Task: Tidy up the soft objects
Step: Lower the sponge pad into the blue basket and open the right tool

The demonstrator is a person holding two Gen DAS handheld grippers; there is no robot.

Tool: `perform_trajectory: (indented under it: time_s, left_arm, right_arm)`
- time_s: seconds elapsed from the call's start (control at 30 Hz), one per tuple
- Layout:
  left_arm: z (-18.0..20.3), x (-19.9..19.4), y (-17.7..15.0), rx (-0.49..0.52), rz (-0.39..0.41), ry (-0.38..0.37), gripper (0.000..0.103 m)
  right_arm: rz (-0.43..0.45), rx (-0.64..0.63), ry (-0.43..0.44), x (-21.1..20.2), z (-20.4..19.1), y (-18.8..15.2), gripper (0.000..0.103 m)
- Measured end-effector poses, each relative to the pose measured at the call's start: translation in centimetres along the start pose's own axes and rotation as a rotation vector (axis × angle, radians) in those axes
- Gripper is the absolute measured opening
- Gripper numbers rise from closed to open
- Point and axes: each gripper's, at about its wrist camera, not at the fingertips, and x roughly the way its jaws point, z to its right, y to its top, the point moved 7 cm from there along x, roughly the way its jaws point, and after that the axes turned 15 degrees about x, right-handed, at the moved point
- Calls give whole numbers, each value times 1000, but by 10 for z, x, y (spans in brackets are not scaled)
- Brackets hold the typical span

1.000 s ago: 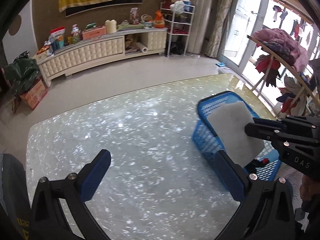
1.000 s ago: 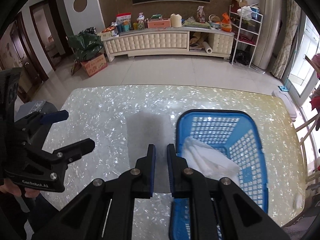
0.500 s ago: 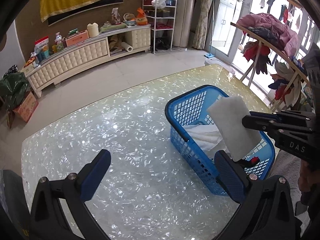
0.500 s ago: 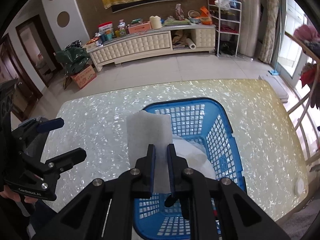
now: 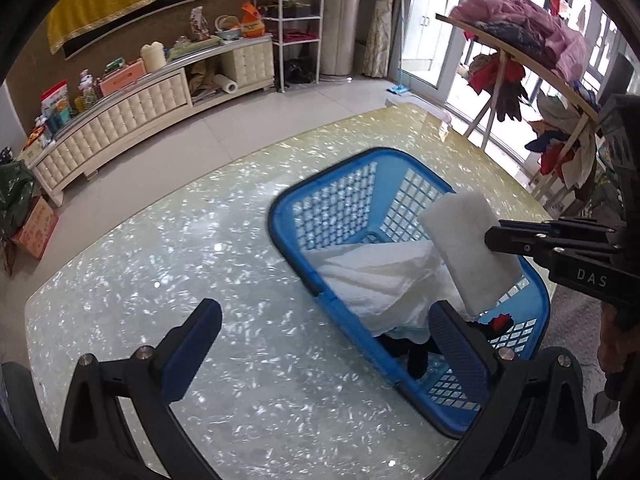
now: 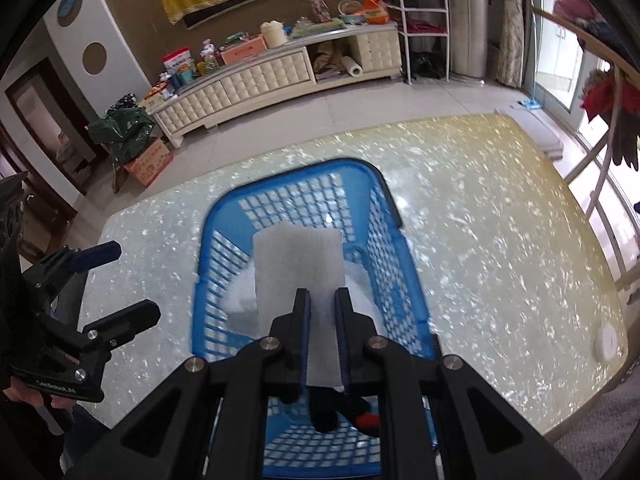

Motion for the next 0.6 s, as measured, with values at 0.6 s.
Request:
perform_trajectory:
  time_s: [0.6]
  left_arm:
    - [35,21,10,67,-32,-35,103]
  right_arm:
    - [-46,39,-58,6,23,-11,16]
